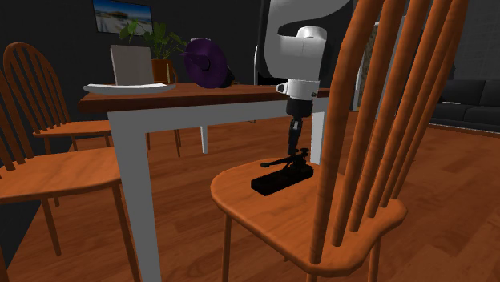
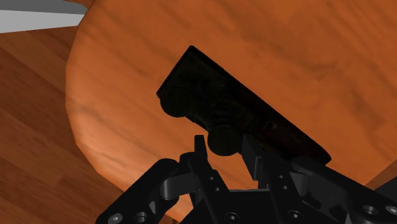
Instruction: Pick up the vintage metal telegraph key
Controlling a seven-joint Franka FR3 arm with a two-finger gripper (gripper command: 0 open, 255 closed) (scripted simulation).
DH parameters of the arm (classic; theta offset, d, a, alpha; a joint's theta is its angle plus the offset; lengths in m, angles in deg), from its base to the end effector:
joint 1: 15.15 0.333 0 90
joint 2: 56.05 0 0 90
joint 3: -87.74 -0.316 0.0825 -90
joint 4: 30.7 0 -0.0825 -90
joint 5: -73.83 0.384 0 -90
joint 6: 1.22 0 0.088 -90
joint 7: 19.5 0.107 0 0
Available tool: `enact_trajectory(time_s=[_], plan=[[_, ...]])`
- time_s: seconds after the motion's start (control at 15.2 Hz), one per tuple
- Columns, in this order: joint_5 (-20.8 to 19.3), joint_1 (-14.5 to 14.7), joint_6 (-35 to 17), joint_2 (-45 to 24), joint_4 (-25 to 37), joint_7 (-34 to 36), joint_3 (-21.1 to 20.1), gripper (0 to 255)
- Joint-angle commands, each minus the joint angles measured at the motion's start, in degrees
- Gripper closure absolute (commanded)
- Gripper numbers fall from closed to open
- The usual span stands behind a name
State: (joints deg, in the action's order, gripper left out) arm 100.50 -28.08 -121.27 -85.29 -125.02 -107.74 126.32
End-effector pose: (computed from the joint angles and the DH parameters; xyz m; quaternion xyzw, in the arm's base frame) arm 0.4799 -0.4752 0.3741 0.9684 0.2421 0.0588 0.0138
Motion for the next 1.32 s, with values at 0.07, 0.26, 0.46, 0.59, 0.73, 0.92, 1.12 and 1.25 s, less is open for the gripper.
enact_trajectory(time_s=[0.07, 0.26, 0.46, 0.59, 0.73, 0.92, 1.12, 1.25], plan=[[0.0, 0.0, 0.0, 0.0, 0.0, 0.0, 0.0, 255], [0.0, 0.0, 0.0, 0.0, 0.0, 0.0, 0.0, 255], [-0.6, 0.2, 1.0, 0.7, 0.5, 0.5, 0.3, 255], [-1.1, 0.4, 2.2, 1.2, 1.3, 0.9, 0.6, 255], [-1.6, 0.4, 3.4, 1.8, 2.1, 1.3, 0.9, 255], [-2.3, 0.5, 5.3, 2.5, 3.4, 1.9, 1.3, 255], [-2.9, 0.5, 7.2, 3.1, 4.9, 2.4, 1.6, 255], [-3.3, 0.5, 8.5, 3.5, 6.0, 2.8, 1.8, 255]])
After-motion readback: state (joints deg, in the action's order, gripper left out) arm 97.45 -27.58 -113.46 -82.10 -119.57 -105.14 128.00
